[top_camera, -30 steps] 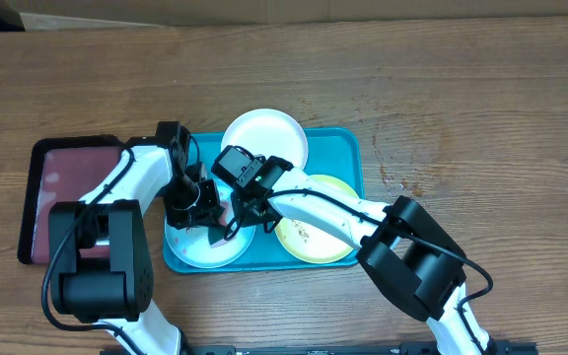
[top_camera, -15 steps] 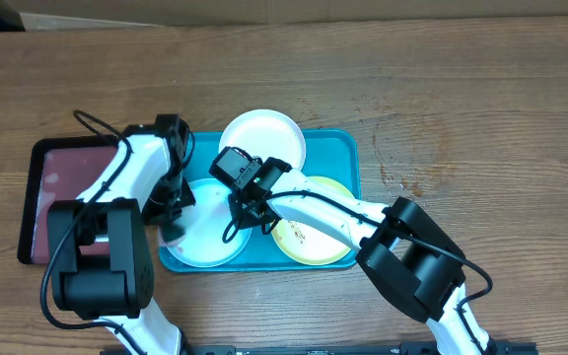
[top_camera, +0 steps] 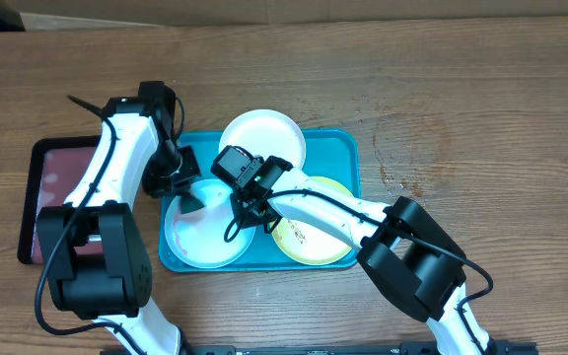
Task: Clean dirty plates on tray and stack at the side
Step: 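Hold the plate with the right gripper and scrub it with the sponge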
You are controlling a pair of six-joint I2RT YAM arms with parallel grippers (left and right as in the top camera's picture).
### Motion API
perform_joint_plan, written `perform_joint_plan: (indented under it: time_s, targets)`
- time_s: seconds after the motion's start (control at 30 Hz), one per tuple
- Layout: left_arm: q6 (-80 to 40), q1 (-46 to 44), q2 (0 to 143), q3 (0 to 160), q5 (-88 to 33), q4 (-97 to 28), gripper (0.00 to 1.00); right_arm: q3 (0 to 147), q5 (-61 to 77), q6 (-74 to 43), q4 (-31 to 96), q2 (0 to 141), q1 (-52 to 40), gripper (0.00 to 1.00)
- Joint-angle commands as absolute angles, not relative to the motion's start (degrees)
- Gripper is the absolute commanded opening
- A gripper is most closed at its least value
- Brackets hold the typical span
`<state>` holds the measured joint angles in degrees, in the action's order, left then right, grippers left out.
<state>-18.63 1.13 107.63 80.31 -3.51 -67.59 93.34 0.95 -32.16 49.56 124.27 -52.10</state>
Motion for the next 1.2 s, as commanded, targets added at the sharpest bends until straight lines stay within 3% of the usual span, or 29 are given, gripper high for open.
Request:
perform_joint_plan:
  time_s: [0.0,0.23,0.37,0.6,0.97,1.17]
  targets:
    - [-6.79,1.04,106.21,76.97,-20.18,-66.24,0.04,93.97,-0.51,-31.09,49.95,124.4,-51.44,0.05]
    - [-7.09,1.04,106.21,63.51,-20.14,-53.69,0.04,95.48,0.16,-31.11,50.22,124.4,-49.25,0.05]
    - [-13.34,1.04,106.21,58.59,-13.47,-49.1,0.04,96.27,0.14,-31.11,51.0,124.4,-48.31,0.04]
    - [-25.74,1.04,105.73,58.3,8.36,-49.63,0.04,96.31,0.16,-31.11,51.29,124.4,-48.25,0.04]
    - [-33.1,1.1,95.44,67.31,21.32,-58.7,0.04,96.33,1.67,-30.59,51.66,124.38,-48.42,0.04]
    - [-33.47,3.79,85.67,69.19,19.25,-58.26,0.04,98.96,1.67,-26.28,54.63,123.7,-49.19,0.04]
